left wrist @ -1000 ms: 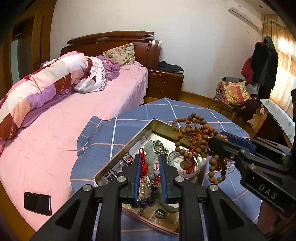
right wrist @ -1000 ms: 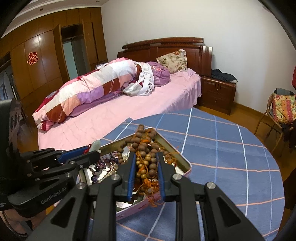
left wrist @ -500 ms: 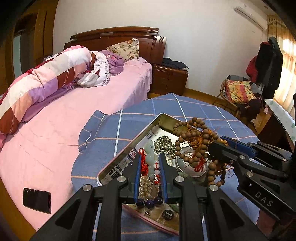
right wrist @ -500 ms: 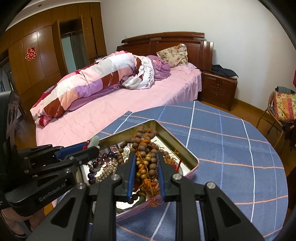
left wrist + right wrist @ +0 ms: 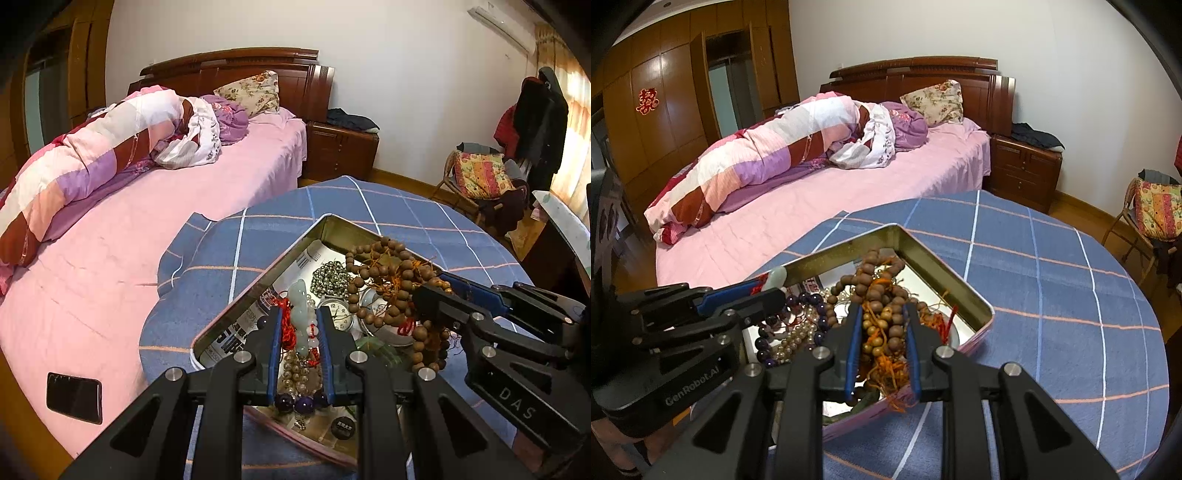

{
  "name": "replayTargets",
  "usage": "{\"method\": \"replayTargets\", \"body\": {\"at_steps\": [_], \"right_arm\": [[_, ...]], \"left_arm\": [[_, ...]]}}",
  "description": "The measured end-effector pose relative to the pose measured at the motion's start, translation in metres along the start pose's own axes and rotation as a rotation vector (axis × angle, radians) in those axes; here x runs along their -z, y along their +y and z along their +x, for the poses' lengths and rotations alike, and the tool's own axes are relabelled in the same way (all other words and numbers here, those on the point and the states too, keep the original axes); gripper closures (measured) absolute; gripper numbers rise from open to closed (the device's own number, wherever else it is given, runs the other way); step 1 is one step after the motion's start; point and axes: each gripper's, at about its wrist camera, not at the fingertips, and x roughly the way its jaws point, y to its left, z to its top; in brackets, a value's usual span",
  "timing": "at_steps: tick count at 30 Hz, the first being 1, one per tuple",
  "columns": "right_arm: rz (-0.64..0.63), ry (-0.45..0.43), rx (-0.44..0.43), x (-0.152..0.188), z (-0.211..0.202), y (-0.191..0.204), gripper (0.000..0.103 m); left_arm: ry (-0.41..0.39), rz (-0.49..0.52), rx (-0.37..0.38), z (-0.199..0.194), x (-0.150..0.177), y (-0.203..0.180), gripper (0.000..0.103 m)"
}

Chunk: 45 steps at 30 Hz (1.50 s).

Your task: Organize jewelry

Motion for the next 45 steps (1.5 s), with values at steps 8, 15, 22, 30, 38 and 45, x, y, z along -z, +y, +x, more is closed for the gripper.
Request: {"method": "replayTargets", "body": {"at_steps": [8,15,22,30,38,45], "right_arm": [[0.003,0.014,0.008,0.003,0.005,0.0,0.079],[0.005,0.028,0.013,0.006,0.01,0.0,0.079],[0.021,0.037,0.006,0.006,0.014,-0.003,0.072],[0.081,-0.004,0.015,0.007,-0.003,-0.014,0.043],[0.1,-0.063,0.074,0.01,-0.037,-0.019,0.033],[0.098,-0.07,0.074,0.01,-0.04,-0.019,0.033]], "left_arm": [[0.013,-0.001,-0.012,0.005,0.0,0.0,0.085],[0.028,-0.001,-0.017,0.01,0.002,-0.001,0.085],[0.035,-0.021,-0.01,0.011,0.002,0.002,0.08],[-0.026,-0.031,-0.039,-0.01,-0.001,-0.002,0.038],[-0.096,-0.039,-0.099,-0.036,0.001,-0.004,0.037],[-0.102,-0.045,-0.112,-0.037,0.0,0.0,0.037]]}}
